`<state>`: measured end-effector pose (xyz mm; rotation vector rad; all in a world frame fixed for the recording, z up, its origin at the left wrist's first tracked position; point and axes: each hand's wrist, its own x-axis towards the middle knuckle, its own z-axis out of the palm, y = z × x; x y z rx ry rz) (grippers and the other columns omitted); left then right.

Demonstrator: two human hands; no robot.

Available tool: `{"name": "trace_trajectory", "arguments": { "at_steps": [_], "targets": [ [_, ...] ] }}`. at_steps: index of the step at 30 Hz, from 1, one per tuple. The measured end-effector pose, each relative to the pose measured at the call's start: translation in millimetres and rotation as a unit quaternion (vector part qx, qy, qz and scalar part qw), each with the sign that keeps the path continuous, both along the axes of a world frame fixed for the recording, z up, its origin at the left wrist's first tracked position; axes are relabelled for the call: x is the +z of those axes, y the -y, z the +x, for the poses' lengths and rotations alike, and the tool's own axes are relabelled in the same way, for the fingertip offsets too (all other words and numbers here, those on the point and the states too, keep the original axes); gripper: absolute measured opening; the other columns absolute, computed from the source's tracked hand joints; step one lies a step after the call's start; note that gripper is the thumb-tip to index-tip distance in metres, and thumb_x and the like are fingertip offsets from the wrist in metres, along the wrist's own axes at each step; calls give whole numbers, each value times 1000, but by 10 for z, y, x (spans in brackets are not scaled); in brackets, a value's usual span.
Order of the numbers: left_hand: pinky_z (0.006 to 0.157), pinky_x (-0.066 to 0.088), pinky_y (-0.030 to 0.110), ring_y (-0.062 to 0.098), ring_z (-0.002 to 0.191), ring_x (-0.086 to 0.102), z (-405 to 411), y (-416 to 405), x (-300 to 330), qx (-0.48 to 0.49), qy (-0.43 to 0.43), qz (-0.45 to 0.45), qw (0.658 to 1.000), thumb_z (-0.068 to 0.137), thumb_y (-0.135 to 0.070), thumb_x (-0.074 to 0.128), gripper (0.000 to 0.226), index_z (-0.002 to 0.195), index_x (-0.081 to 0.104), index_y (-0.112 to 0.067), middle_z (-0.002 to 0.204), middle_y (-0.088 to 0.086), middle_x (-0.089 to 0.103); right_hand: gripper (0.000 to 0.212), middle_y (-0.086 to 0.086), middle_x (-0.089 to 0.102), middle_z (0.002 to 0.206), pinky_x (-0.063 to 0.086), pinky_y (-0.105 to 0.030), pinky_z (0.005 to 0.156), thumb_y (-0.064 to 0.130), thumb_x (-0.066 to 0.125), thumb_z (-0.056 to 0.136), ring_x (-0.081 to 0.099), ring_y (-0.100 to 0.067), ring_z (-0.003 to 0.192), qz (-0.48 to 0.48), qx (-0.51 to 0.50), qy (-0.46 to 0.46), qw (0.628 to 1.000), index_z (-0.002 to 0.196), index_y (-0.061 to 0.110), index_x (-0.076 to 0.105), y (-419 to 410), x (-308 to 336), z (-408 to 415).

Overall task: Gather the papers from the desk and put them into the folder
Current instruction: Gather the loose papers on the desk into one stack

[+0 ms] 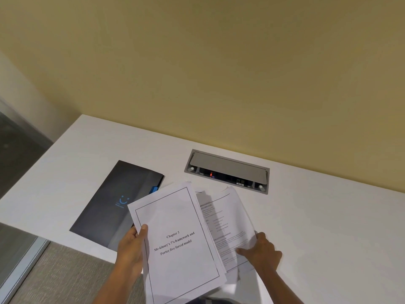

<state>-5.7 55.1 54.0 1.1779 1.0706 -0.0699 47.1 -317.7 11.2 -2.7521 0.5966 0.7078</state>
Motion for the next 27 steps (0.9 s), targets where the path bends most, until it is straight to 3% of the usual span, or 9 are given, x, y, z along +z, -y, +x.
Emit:
{"name": "trace_trajectory", "arguments": {
  "at_steps": [5, 7, 11, 13, 15, 18, 20, 23, 27],
  "targets": [
    [92, 60, 53, 37, 104, 76, -2, -2, -18, 2, 1, -5, 1000, 106, -22, 63, 23, 125, 70, -12, 116, 14, 80, 95, 13, 71, 126, 47, -35, 92, 79, 79, 63, 71, -17, 115, 36, -25, -12, 999, 138, 29, 50, -5, 45, -17],
    [88, 61, 50, 36, 103, 76, -8, -4, -19, 3, 2, -7, 1000, 105, -23, 64, 24, 125, 70, -11, 115, 13, 80, 86, 10, 71, 124, 49, -31, 81, 69, 84, 67, 71, -18, 111, 72, -43, -19, 996, 136, 28, 53, 2, 41, -25],
    [85, 62, 48, 35, 101, 77, -15, 3, -28, -1, 2, -6, 1000, 105, -24, 65, 22, 122, 72, -12, 111, 11, 83, 49, 13, 69, 105, 46, -23, 62, 47, 80, 80, 68, -15, 92, 99, -54, -13, 994, 122, 28, 64, 27, 12, -59],
    [89, 61, 50, 35, 102, 76, -14, 10, -24, 0, 1, -10, 1000, 105, -24, 65, 22, 121, 71, -11, 112, 12, 82, 26, 9, 71, 98, 59, -31, 66, 32, 74, 85, 69, -15, 85, 141, -70, -6, 988, 109, 24, 71, 26, -29, -74],
    [89, 61, 49, 34, 102, 77, -12, 9, -15, 2, -1, -13, 1000, 105, -24, 65, 21, 120, 72, -11, 106, 8, 84, 19, -2, 74, 104, 67, -44, 75, 18, 71, 91, 72, -23, 90, 215, -104, 12, 971, 110, 16, 74, 26, -79, -97],
    [86, 61, 47, 32, 101, 77, -12, -8, -3, 0, -3, -19, 1000, 104, -25, 66, 19, 118, 73, -14, 99, 3, 85, 19, -11, 74, 108, 68, -44, 58, 7, 69, 97, 75, -29, 88, 328, -181, 39, 926, 115, 7, 74, 43, -49, -160],
    [86, 62, 47, 32, 102, 78, -12, -28, -21, 3, -4, -24, 1000, 104, -26, 67, 19, 118, 73, -14, 101, 3, 85, 13, -10, 78, 104, 67, -41, 54, 7, 70, 97, 78, -27, 82, 375, -206, 51, 902, 107, 12, 76, 41, 9, -235],
    [76, 63, 43, 28, 92, 81, -21, -65, -53, 2, -10, -24, 1000, 103, -27, 68, 18, 115, 74, -14, 100, 3, 85, 13, -6, 83, 96, 68, -48, 60, 10, 74, 96, 81, -27, 82, 428, -233, 61, 871, 96, 21, 81, 12, 85, -397],
    [70, 64, 42, 27, 88, 82, -52, -106, -105, -13, -33, -23, 999, 102, -29, 69, 19, 113, 74, -14, 99, 5, 85, 12, -9, 84, 98, 66, -56, 62, 12, 80, 93, 82, -35, 84, 496, -244, 31, 833, 98, 22, 85, -82, 218, -601]
  ]
}}
